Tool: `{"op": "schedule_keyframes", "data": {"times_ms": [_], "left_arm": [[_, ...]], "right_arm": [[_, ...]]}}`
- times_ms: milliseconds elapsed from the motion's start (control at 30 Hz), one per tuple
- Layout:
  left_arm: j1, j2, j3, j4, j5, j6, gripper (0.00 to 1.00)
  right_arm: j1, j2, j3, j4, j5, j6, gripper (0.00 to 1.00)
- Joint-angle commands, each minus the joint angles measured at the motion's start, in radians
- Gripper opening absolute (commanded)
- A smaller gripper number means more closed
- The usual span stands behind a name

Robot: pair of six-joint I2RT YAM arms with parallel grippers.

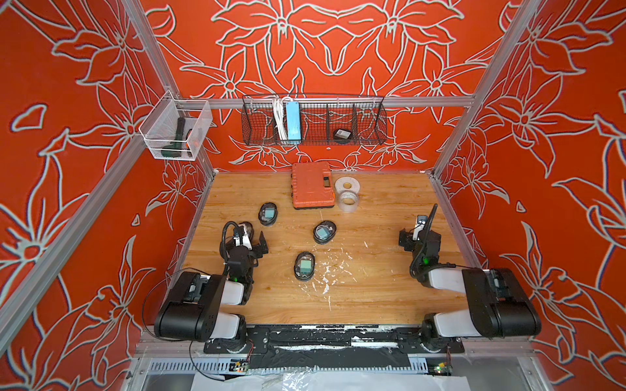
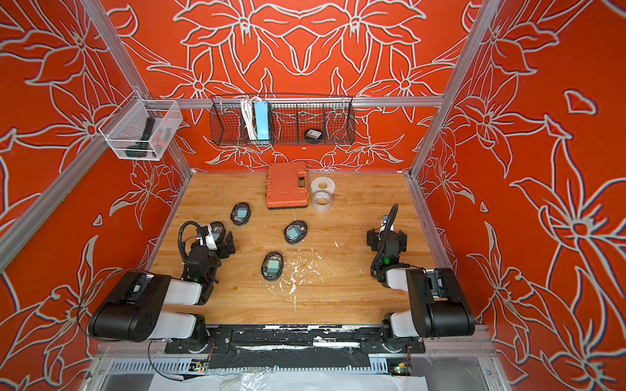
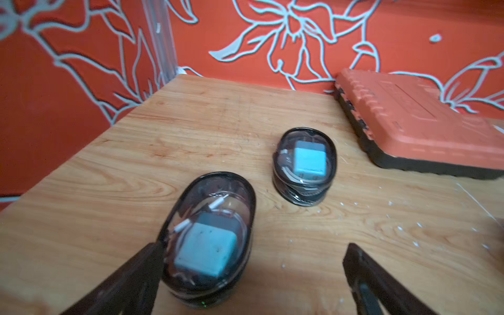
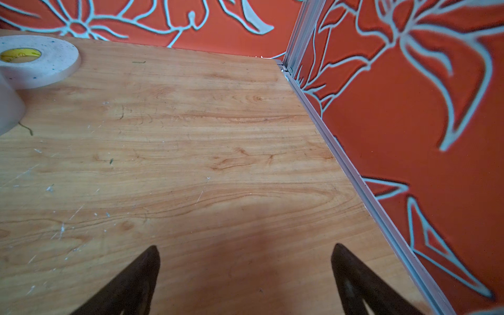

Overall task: Pack away charging kits
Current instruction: Reset both arms

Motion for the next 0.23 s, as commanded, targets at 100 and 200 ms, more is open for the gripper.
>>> {"op": "schedule_keyframes", "data": {"times_ms": [100,200], "left_arm": [[-0.002,0.003,0.009,0.087,0.076,0.043,0.99],[-0.003,0.002,0.009,0.083,0.075,0.043,0.99]], "right_arm": [[0.006,0.007,0.021,0.02,0.033,0.017,0.98],[0.006,0.002,0.015,0.027,0.03,0.018,0.98]]}}
